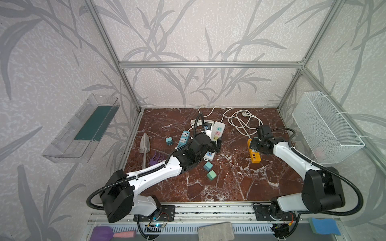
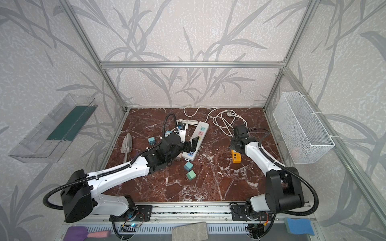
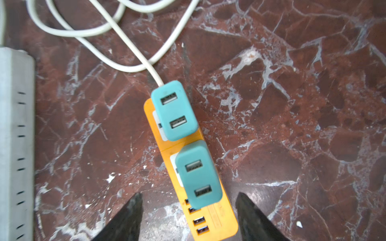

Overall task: Insert the plug
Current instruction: 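Press the adapter into the socket and open right gripper, then lift right gripper away from the yellow strip while left arm rises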

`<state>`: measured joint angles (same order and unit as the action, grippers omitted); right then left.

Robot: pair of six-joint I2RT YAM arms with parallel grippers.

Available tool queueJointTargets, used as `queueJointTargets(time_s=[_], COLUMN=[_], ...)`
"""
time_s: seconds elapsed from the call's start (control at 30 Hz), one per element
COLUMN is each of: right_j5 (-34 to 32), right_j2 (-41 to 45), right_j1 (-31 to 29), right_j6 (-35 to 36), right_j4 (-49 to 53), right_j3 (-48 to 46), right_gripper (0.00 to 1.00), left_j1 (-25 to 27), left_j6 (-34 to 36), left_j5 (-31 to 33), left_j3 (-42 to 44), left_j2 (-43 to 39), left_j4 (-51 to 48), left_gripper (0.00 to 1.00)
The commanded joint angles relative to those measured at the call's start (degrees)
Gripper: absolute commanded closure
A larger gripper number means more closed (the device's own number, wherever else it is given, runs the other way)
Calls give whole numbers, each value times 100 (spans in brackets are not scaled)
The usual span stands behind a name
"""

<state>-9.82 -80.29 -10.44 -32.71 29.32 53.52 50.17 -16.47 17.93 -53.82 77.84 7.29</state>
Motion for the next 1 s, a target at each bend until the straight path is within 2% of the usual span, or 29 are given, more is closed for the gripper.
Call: queueJointTargets(time_s=[0.0, 0.23, 0.57, 0.67, 0.8, 0.9, 0.97], right_j5=[131, -190, -81, -25, 153, 189, 227], right_j2=[282, 845, 561, 324, -179, -471, -460], right_j1=[11, 45, 240, 422, 704, 717, 718], right_j6=[201, 309, 256, 296, 311, 266, 256], right_j4=[451, 689, 514, 387, 290, 508, 359], right_j3=[201, 143, 1, 71, 367, 479, 285], right_gripper=[28, 27, 34, 41, 56, 65, 68], left_j1=[-25, -24, -29, -34, -99, -156, -229], left_j6=[46, 73, 124, 132, 39, 73, 78], left_j5=[72, 71, 272, 453, 422, 462, 501], left_j3=[-28, -15, -16, -66, -41, -32, -62], left_j2=[-195, -282, -226, -141, -82, -23, 66], left_j4=[-26, 0, -31, -129, -97, -84, -135], left_gripper=[1, 1, 1, 1, 1, 1, 1])
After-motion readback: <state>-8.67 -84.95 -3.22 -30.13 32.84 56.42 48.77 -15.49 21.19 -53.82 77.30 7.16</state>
